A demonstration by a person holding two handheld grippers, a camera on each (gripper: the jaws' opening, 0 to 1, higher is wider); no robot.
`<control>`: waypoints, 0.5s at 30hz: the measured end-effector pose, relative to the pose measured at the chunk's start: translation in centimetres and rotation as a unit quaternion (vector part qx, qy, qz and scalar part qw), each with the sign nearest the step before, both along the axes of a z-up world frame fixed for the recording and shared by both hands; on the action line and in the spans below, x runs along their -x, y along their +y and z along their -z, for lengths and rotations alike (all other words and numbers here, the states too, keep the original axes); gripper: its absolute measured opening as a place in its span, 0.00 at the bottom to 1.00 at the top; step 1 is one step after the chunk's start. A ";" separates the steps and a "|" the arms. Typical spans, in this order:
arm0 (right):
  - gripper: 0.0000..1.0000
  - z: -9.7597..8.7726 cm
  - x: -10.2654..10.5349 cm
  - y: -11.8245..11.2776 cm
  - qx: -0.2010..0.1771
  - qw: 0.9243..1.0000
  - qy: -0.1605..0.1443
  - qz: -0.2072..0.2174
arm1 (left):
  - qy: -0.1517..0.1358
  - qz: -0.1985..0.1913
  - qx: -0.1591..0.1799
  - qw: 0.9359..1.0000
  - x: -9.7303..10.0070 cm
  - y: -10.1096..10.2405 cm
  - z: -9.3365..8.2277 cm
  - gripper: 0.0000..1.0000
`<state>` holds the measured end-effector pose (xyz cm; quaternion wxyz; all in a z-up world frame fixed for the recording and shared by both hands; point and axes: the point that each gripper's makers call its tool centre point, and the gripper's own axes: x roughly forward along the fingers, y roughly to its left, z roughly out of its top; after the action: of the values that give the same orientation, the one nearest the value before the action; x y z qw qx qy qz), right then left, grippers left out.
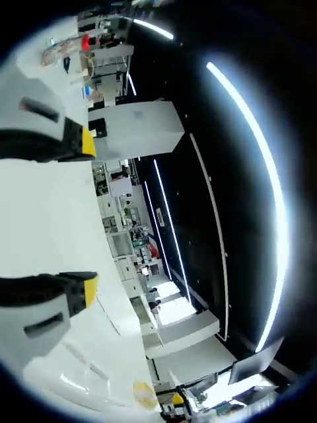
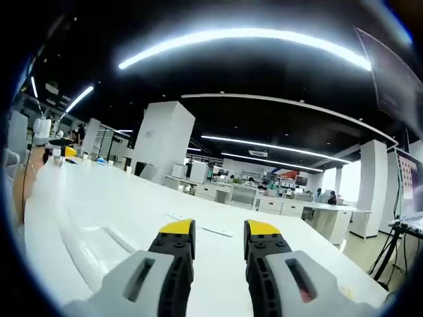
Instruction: Snap each plastic latch of the storage box into its locked position after aligning the lid with the box until every specified latch is closed and the lid sits flush.
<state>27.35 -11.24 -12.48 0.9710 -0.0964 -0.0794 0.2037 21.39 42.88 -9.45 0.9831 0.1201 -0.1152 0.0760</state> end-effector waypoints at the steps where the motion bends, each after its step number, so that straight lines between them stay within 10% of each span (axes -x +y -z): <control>1: 0.29 0.1 -0.1 0.1 0.002 1.000 0.001 -0.001 | -0.001 -0.001 0.001 1.000 0.0 0.1 0.0 0.68; 15: 0.32 1.7 -1.7 -0.8 0.042 0.998 0.015 0.033 | 0.002 0.005 0.002 1.000 -0.5 0.0 0.2 0.69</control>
<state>29.00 -12.00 -14.16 0.9734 -0.1364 -0.0531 0.1761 21.87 42.86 -9.67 0.9839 0.1180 -0.1136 0.0712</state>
